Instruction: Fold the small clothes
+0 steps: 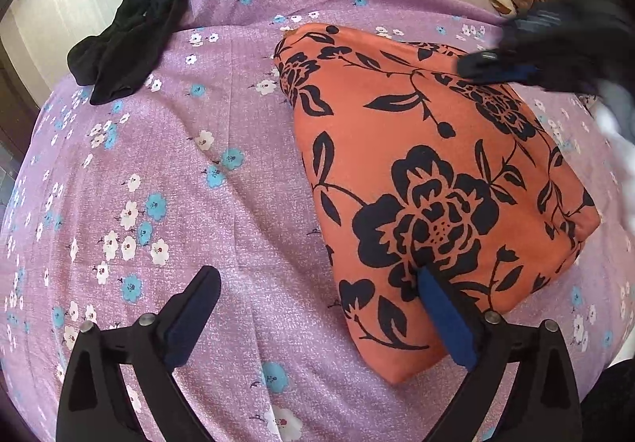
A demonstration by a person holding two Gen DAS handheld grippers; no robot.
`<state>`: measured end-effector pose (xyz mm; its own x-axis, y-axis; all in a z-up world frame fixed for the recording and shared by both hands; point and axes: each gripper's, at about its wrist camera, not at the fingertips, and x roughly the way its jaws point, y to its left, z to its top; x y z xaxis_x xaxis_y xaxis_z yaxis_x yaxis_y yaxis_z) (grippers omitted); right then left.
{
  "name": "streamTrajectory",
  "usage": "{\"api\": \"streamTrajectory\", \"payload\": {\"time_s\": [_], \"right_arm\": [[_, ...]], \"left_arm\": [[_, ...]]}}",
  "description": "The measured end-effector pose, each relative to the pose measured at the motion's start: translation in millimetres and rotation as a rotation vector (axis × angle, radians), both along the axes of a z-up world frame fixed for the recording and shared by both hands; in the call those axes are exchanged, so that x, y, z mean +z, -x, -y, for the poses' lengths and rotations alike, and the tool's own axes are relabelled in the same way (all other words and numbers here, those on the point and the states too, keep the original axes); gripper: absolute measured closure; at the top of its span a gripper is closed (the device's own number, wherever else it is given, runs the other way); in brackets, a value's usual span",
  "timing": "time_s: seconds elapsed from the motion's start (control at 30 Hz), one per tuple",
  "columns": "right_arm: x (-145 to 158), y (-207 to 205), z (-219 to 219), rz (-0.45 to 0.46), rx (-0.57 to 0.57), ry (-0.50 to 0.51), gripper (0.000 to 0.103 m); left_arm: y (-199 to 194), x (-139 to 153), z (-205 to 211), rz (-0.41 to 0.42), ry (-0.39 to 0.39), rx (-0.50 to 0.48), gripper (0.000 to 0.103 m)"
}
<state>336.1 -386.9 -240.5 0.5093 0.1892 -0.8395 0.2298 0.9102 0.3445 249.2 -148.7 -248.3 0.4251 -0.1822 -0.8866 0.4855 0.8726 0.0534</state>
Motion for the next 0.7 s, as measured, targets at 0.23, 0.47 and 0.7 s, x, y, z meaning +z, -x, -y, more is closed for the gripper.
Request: {"api": "streamTrajectory", "payload": {"time_s": [0.23, 0.47, 0.7], "right_arm": [[-16.0, -52.5, 10.1, -0.043, -0.070, 0.021, 0.088], [21.7, -55.1, -45.8, 0.116, 0.154, -0.070, 0.084], [-32.2, -79.2, -55.3, 0.017, 0.143, -0.160, 0.084]], "left_arm": [[-3.2, -2.2, 0.8, -0.010, -0.007, -0.006, 0.002], [-3.1, -3.4, 1.5, -0.012, -0.013, 0.006, 0.001], [-4.0, -4.5, -0.6, -0.011, -0.008, -0.005, 0.001]]}}
